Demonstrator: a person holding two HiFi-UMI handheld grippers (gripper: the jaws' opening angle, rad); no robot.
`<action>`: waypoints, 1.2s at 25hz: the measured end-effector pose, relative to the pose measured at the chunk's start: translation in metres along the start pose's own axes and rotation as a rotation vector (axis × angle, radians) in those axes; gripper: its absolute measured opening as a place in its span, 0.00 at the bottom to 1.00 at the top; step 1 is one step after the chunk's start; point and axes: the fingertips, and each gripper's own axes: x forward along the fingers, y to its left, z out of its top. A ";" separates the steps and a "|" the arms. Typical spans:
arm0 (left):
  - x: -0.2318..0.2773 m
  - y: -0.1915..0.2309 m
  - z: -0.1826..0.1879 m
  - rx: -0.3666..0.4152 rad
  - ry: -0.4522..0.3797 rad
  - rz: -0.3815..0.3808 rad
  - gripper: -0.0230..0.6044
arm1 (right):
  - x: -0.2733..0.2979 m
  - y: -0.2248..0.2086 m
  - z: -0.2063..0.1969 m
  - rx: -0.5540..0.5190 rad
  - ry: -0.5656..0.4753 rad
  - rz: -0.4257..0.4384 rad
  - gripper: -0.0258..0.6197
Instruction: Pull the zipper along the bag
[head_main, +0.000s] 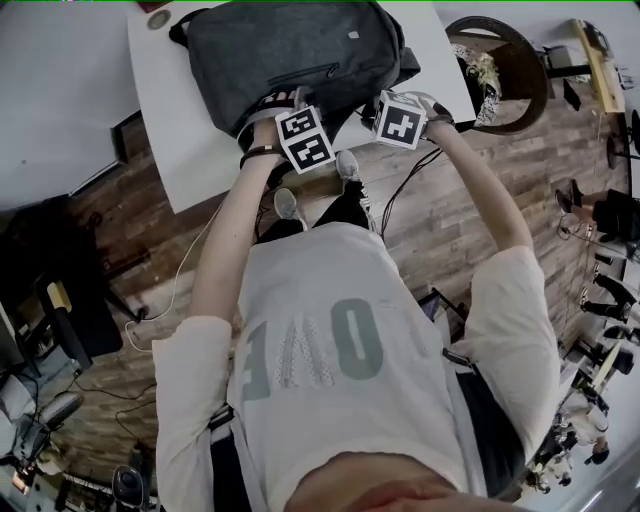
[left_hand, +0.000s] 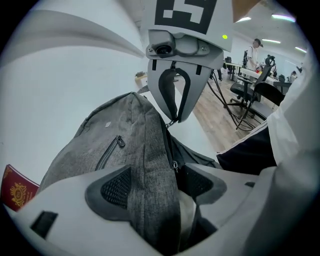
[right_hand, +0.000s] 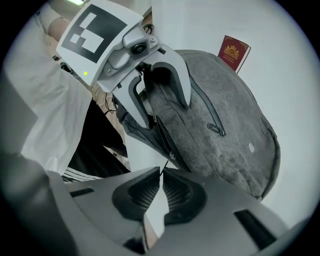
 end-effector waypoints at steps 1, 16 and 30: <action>0.000 0.000 0.000 0.004 -0.006 0.002 0.54 | 0.002 0.002 0.005 0.009 -0.004 -0.005 0.09; -0.003 -0.004 0.005 0.031 -0.038 0.006 0.54 | 0.016 0.022 0.051 0.093 -0.096 -0.003 0.09; 0.001 -0.002 0.006 0.026 -0.028 0.007 0.54 | 0.011 0.018 0.050 0.042 -0.123 -0.022 0.09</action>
